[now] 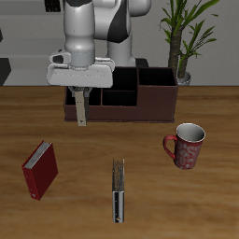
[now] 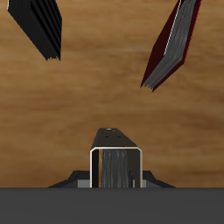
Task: Place the yellow book into the back desk caddy's front compartment and place the red mug into the back desk caddy's right compartment
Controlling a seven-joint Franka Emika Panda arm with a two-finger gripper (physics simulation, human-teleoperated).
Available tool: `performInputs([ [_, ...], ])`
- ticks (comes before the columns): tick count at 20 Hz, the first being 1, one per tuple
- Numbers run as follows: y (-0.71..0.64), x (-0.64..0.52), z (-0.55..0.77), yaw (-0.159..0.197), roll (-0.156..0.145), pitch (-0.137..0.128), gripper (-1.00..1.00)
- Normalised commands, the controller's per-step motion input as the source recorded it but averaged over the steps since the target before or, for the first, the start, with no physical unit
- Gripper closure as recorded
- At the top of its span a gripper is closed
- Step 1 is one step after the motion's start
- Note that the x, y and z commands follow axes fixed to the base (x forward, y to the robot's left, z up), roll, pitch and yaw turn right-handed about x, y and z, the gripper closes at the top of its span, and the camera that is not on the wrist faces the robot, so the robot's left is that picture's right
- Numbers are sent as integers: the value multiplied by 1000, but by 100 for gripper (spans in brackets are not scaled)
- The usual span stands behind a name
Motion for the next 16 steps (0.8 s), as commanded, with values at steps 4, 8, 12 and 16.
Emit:
performInputs([
  [4,236,-157,365,6,7,-23,100],
  [8,344,-252,392,15,21,-27,100],
  [12,89,-146,185,10,8,-8,100],
  [16,-76,-162,229,-21,-21,-7,100],
])
